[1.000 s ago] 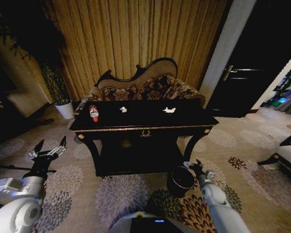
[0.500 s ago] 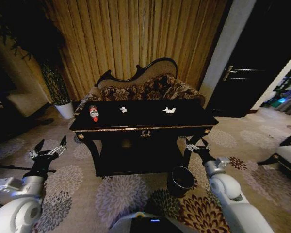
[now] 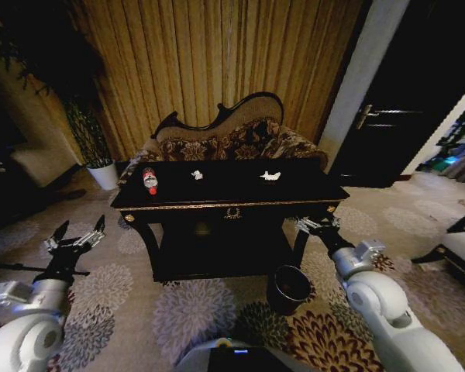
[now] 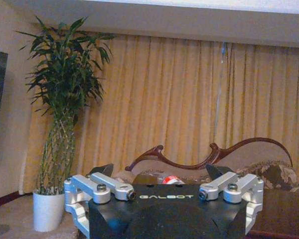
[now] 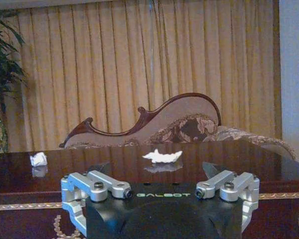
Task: Move to the front of the table and place the trash on the table into the trash bin.
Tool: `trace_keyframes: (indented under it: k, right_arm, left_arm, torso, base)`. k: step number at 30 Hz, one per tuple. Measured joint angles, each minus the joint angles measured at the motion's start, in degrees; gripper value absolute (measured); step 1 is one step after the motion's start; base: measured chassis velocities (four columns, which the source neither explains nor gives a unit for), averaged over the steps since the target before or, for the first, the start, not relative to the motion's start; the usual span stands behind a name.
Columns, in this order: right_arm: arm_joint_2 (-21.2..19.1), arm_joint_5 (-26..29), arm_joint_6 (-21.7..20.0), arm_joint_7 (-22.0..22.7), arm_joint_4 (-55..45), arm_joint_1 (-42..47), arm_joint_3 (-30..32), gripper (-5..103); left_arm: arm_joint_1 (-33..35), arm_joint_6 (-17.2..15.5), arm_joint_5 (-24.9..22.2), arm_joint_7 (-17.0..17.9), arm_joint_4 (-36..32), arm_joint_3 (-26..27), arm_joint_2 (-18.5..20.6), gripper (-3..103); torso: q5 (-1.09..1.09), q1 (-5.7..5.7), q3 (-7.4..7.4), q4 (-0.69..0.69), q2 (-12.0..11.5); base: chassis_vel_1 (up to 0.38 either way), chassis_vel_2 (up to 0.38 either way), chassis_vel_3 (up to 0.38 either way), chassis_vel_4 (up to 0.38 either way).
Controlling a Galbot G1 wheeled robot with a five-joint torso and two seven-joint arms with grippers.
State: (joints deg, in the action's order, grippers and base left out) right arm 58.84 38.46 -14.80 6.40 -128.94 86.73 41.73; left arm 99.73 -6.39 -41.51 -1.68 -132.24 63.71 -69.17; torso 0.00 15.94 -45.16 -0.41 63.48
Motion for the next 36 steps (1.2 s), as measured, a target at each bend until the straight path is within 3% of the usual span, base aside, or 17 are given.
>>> trace_keyframes:
  k: [10,29,36]
  right_arm:
    - [0.0,0.0,0.4,-0.1,0.0,-0.2,0.0,100]
    - [-0.4,-0.4,1.0,-0.1,1.0,-0.8,-0.8,100]
    - [-1.4,1.1,0.2,0.7,2.4,-3.1,-1.5,100]
  left_arm:
    - [0.0,0.0,0.0,0.0,0.0,0.2,0.2,100]
    - [-0.1,-0.1,0.2,0.0,-0.5,-0.3,0.0,100]
    - [0.1,-0.1,0.2,0.0,-0.9,0.2,-0.1,100]
  torso:
    - [0.0,0.0,0.01,0.0,0.0]
    - [0.02,0.04,-0.01,0.0,0.0]
    - [0.0,-0.01,0.01,-0.01,0.0]
  base:
    - [-0.037,0.036,0.026,-0.033]
    - [-0.189,0.199,0.189,-0.19]
    - [-0.028,0.032,0.032,-0.034]
